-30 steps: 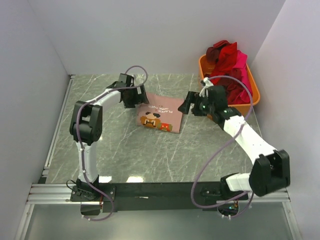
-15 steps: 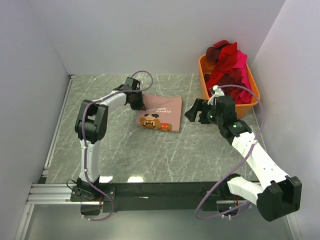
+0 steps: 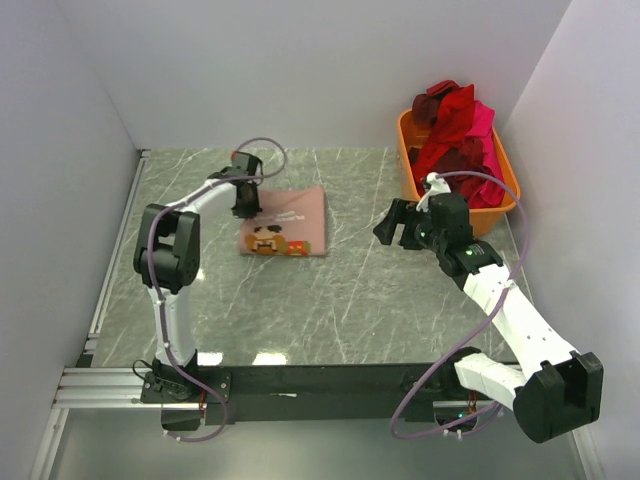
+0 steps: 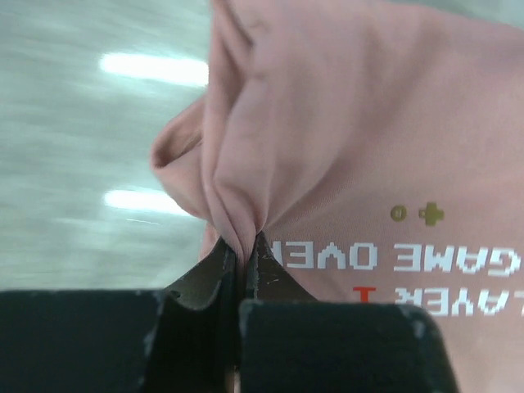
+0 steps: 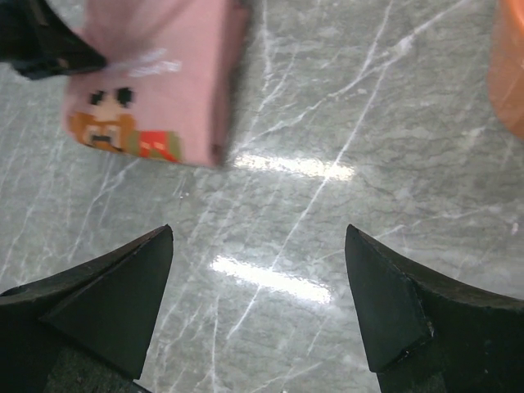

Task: Fold and stack the t-shirts
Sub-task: Neatly place the folded tshirt to the corner

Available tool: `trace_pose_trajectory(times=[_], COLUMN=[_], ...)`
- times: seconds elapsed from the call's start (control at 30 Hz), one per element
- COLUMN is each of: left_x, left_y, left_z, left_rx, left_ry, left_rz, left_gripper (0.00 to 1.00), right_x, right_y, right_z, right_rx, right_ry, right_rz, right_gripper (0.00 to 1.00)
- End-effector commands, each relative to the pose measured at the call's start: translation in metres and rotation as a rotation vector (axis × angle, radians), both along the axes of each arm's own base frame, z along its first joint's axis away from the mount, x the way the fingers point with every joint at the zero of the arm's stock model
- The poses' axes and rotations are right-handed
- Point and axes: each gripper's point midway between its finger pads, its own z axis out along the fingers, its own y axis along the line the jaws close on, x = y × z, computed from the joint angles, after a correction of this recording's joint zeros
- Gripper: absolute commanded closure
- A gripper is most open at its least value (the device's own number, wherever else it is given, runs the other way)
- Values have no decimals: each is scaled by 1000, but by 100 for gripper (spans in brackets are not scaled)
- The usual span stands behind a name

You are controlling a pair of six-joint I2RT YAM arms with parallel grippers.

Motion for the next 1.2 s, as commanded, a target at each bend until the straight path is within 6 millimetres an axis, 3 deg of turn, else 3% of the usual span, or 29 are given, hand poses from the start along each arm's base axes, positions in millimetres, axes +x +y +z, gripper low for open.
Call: trace_pose_trajectory(times=[0.0, 0.03, 0.13, 0.17, 0.2, 0.23, 0.3, 0.37, 0.43, 0.57, 0.63, 0.87, 0.9, 0.97, 1.0, 1.07, 1.1, 1.17], left_x=[20, 30, 49, 60, 64, 76, 84, 95, 102, 120, 123, 142, 141, 143, 143, 138, 136, 132], left_y=[84, 105, 142, 152, 162, 178, 197, 224, 239, 260, 271, 300, 302, 305, 306, 308, 309, 311], left_z=[41, 51, 52, 60, 53, 66, 57, 71, 65, 80, 79, 105, 100, 108, 112, 110, 118, 125], left_rx=[194, 227, 294, 322, 339, 346, 392, 430, 461, 541, 575, 591, 600, 609, 612, 619, 621, 624], left_ry=[-97, -125, -140, -165, -150, -178, -155, -178, -166, -206, -202, -302, -286, -293, -303, -303, -319, -331], left_rz=[136, 185, 209, 215, 225, 251, 276, 319, 307, 287, 305, 358, 354, 368, 377, 396, 416, 462], left_gripper=[99, 99, 99, 99, 99, 99, 99, 99, 99, 99, 92, 82, 80, 64, 48, 26, 4, 1], right_x=[2, 2, 0, -1, -2, -2, -5, -10, -15, -24, -27, -34, -36, -36, -35, -34, -33, -34], right_y=[-11, -12, -15, -16, -18, -19, -23, -27, -32, -42, -46, -49, -48, -46, -45, -44, -44, -40], right_z=[3, 4, 3, 4, 4, 5, 5, 6, 1, 5, 5, 13, 12, 16, 18, 22, 24, 26], right_rx=[-49, -51, -62, -64, -72, -76, -85, -84, -83, -89, -95, -81, -79, -65, -54, -46, -41, -31], right_ry=[-27, -27, -21, -24, -21, -21, -18, -24, -19, -27, -21, -19, -10, -18, -24, -37, -45, -46], right_rz=[-35, -39, -46, -48, -56, -63, -78, -95, -120, -169, -188, -205, -199, -197, -194, -196, -197, -174], right_gripper=[9, 9, 9, 9, 9, 9, 9, 9, 9, 9, 9, 9, 9, 9, 9, 9, 9, 9])
